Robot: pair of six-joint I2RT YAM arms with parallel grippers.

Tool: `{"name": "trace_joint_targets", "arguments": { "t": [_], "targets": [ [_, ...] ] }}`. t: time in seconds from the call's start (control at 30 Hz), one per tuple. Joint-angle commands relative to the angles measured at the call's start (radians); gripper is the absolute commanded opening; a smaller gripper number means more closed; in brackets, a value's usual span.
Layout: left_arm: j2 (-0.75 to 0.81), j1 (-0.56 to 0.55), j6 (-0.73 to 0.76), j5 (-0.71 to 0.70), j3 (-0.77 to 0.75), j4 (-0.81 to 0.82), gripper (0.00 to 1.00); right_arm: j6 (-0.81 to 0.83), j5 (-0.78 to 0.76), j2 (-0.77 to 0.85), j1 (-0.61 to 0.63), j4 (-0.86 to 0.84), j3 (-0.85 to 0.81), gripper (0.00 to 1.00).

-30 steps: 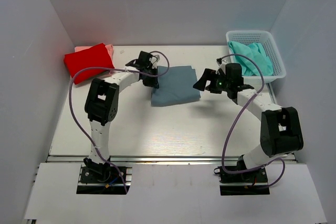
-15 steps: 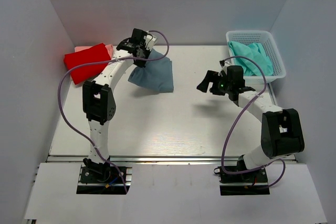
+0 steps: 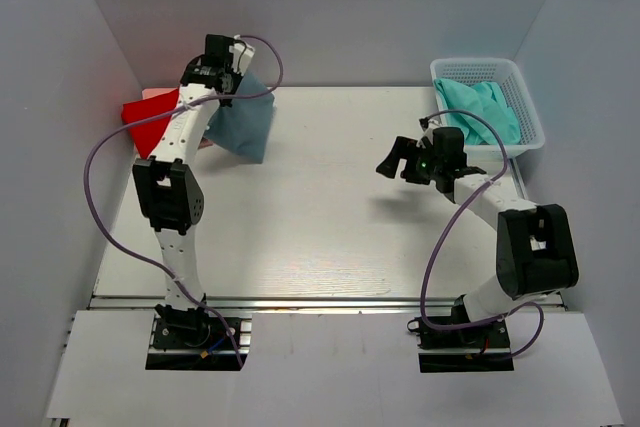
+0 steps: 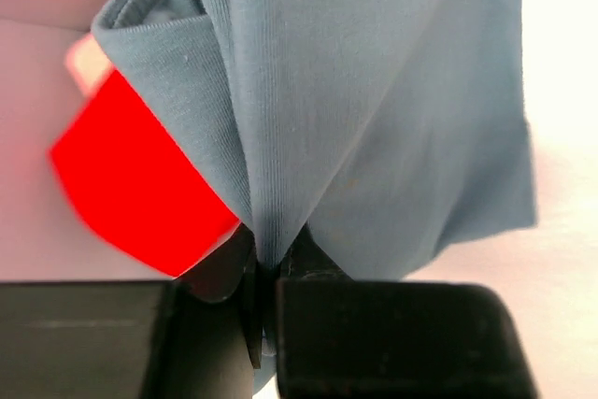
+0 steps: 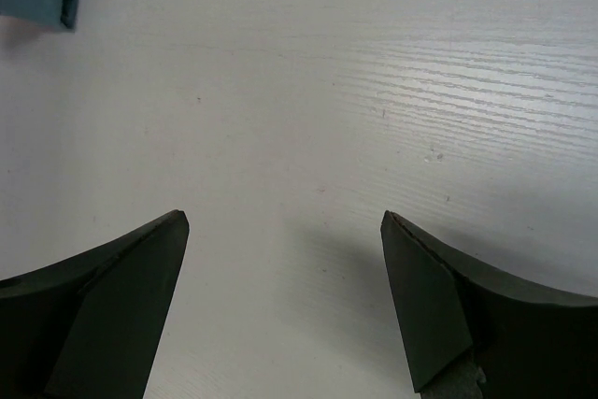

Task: Fold and stack the t-shirts
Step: Put the neatly folded tshirt into the corner of the board with the left arm

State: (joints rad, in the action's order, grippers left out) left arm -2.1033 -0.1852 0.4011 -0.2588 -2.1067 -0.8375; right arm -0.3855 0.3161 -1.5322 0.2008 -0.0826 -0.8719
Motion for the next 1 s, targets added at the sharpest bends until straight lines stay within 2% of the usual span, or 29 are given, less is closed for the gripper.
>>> {"name": "trace_joint_targets", "arguments": {
  "t": [0.0, 0.13, 0.3, 0.5, 0.6, 0.77, 0.97],
  "targets": [
    [0.089, 0.042, 0.039, -0.054, -0.094, 0.049, 0.00, -0.003, -0.008, -0.017, -0.006, -0.046, 0.004, 0.89],
    [0.089, 0.087, 0.039, -0.042, -0.145, 0.061, 0.00, -0.013, 0.020, -0.057, -0.006, -0.042, -0.013, 0.89],
    [0.120, 0.136, 0.030, -0.042, -0.109, 0.131, 0.00, -0.018, 0.031, -0.060, -0.004, -0.045, -0.016, 0.89],
    [0.092, 0.234, -0.054, -0.062, -0.114, 0.160, 0.00, -0.020, 0.029, -0.063, -0.004, -0.042, -0.025, 0.89],
    [0.025, 0.300, -0.088, -0.011, -0.214, 0.132, 0.00, -0.030, 0.034, -0.065, -0.001, -0.040, -0.027, 0.89],
    [-0.020, 0.395, -0.145, 0.026, -0.153, 0.178, 0.00, -0.029, 0.037, -0.072, 0.000, -0.031, -0.036, 0.89],
    [-0.112, 0.473, -0.218, 0.153, -0.141, 0.187, 0.00, -0.023, 0.044, -0.092, 0.000, -0.013, -0.075, 0.89]
  ]
}}
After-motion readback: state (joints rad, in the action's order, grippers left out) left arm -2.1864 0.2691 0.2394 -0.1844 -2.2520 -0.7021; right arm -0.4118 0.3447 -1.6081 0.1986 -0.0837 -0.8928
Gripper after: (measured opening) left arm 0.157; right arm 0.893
